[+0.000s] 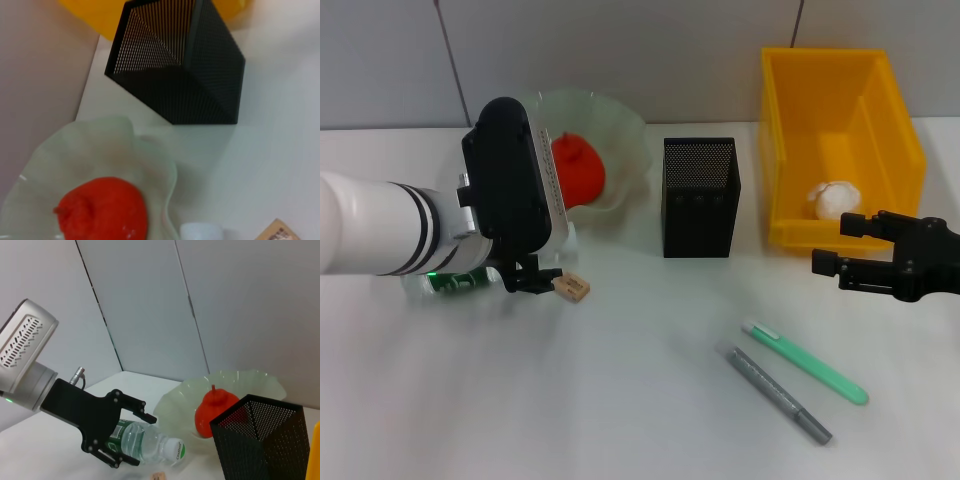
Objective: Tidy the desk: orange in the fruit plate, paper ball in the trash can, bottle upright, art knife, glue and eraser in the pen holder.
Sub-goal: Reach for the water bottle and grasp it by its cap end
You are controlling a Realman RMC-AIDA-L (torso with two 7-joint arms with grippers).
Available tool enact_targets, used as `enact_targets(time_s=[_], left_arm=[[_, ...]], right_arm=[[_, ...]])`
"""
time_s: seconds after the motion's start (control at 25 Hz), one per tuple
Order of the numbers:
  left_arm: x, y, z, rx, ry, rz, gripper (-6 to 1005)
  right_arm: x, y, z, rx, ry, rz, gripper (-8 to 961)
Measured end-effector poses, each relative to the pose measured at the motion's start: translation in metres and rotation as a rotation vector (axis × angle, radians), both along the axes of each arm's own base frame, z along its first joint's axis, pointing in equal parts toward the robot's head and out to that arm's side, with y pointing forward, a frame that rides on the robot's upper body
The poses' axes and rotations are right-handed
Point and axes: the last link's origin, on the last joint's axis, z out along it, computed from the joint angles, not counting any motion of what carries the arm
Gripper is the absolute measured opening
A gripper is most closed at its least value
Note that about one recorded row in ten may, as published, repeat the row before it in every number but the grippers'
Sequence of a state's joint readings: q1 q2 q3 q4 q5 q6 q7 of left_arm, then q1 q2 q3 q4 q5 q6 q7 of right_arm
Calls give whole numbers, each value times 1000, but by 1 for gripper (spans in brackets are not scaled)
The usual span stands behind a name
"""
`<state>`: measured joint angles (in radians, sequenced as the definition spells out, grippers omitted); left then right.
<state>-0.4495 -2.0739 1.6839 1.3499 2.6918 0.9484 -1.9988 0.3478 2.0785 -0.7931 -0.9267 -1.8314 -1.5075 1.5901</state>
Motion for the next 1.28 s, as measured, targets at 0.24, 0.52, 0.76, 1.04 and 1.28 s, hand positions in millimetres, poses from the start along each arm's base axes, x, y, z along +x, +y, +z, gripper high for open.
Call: enact_targets(time_s=[0.24, 0.52, 0.76, 1.04, 1.28], left_arm=[[4, -1, 5, 11, -14, 30, 780], [4, -2, 3, 3, 3, 26, 779], [14, -9, -15, -56, 36, -25, 779], [27, -5, -27, -83, 52, -66, 778], [28, 7, -35, -68, 60, -57, 777]], right_arm=[[0, 0, -2, -7, 5, -2, 838], [1, 1, 0, 3, 9, -8, 838], [2, 1, -1, 2, 10, -9, 838], [1, 1, -4, -8, 19, -10, 839], [2, 1, -7, -14, 23, -11, 839]])
